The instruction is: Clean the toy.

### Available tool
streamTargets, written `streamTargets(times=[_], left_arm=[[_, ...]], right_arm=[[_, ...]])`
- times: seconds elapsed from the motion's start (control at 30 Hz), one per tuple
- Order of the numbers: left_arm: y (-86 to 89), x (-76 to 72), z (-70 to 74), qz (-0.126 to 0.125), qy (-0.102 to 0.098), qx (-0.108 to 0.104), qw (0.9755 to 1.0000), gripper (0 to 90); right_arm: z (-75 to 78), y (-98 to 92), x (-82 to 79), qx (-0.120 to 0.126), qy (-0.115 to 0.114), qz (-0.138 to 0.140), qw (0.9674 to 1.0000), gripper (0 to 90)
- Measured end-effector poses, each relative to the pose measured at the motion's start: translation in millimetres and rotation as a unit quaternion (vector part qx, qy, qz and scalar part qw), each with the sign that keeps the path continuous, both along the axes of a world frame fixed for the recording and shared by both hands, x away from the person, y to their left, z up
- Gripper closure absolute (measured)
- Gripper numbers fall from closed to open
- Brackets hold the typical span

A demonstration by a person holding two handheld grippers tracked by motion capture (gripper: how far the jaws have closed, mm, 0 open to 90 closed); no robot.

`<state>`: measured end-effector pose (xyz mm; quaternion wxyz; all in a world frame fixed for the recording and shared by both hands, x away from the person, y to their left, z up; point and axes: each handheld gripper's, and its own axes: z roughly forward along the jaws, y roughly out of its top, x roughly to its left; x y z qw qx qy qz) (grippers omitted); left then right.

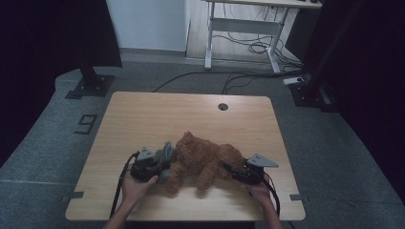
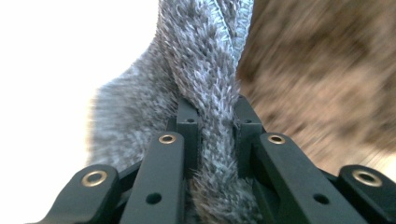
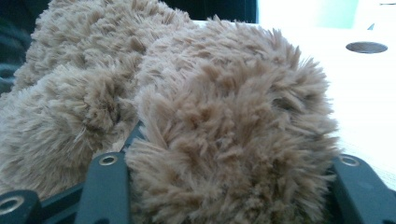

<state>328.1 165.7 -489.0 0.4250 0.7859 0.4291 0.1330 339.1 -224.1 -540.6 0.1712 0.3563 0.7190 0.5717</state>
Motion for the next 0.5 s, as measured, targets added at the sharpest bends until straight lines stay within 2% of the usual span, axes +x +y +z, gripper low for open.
streamTargets(times=[0.17, 0.2, 0.27, 0.37, 0.4, 0.47, 0.5], left_arm=[[-21.3, 6.6, 32.7, -0.018, -0.030, -0.034, 0.9988, 77.4], [-28.7, 9.1, 39.1, -0.022, -0.037, -0.035, 0.9985, 77.4], [-40.0, 13.8, 43.7, -0.027, -0.037, -0.031, 0.9985, 77.3], [-53.4, 23.4, 33.4, -0.019, -0.024, -0.018, 0.9994, 77.5], [-53.5, 25.6, 26.3, -0.015, -0.017, -0.024, 0.9995, 77.6], [-47.5, 27.5, 9.2, -0.008, 0.006, -0.051, 0.9987, 77.9], [-44.5, 27.0, 5.0, -0.005, 0.012, -0.053, 0.9985, 78.0]], right_arm=[[-0.2, -0.1, -0.3, -0.001, -0.003, 0.001, 1.0000, 41.8], [-0.2, -0.3, -0.3, -0.002, -0.002, 0.001, 1.0000, 41.9], [-0.4, -0.4, -0.2, 0.001, -0.002, 0.001, 1.0000, 41.8], [-0.7, -1.3, -0.1, 0.003, 0.001, -0.002, 1.0000, 41.7], [-0.9, -1.9, 0.1, 0.004, 0.002, -0.003, 1.0000, 41.7], [-1.0, -2.7, -0.2, 0.006, 0.003, -0.004, 1.0000, 41.7], [-0.8, -2.5, -0.4, 0.004, 0.002, -0.004, 1.0000, 41.7]])
